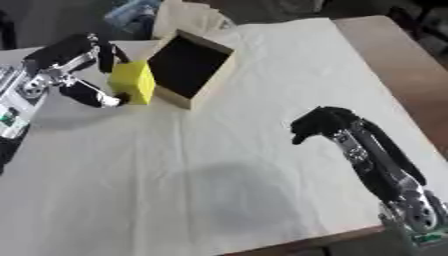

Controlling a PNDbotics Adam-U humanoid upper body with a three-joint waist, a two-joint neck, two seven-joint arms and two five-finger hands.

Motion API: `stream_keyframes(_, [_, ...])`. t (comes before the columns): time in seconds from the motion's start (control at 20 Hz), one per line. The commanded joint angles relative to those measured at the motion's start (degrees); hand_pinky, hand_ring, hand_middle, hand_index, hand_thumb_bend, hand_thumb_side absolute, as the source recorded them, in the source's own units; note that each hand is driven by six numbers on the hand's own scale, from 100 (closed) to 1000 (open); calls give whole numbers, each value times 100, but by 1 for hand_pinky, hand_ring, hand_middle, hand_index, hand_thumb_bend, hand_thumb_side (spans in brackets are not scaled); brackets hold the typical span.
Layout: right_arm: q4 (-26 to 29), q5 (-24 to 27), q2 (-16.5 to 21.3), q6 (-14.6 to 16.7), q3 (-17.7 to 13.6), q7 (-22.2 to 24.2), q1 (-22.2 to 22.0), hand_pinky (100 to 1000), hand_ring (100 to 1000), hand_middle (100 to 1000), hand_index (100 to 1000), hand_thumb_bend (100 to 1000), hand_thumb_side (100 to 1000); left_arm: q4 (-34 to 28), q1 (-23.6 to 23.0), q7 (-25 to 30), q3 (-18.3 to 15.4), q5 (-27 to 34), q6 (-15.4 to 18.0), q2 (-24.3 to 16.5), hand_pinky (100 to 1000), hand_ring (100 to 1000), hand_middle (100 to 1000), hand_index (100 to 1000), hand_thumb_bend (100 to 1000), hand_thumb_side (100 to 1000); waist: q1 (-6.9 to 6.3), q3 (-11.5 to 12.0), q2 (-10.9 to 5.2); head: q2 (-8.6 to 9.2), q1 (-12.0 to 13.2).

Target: Pick up objects on the table and place them in the box.

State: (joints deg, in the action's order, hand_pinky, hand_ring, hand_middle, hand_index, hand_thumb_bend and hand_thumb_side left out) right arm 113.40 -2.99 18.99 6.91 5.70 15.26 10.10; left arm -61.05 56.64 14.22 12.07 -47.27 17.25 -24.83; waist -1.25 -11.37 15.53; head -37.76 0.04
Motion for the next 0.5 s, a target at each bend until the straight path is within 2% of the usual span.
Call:
stream_keyframes(0.05, [119,31,94,34,38,50,92,685,581,585,687,100,1000,-94,213,-29,-141,75,-125,-160,729,478,414,642,466,241,7,-97,-78,58,62])
stream_keyframes(0.5, [119,86,77,91,225,252,291,685,581,585,687,100,1000,317,571,-444,-335,-431,-314,108,731,499,436,661,514,289,-76,-588,88,254,304])
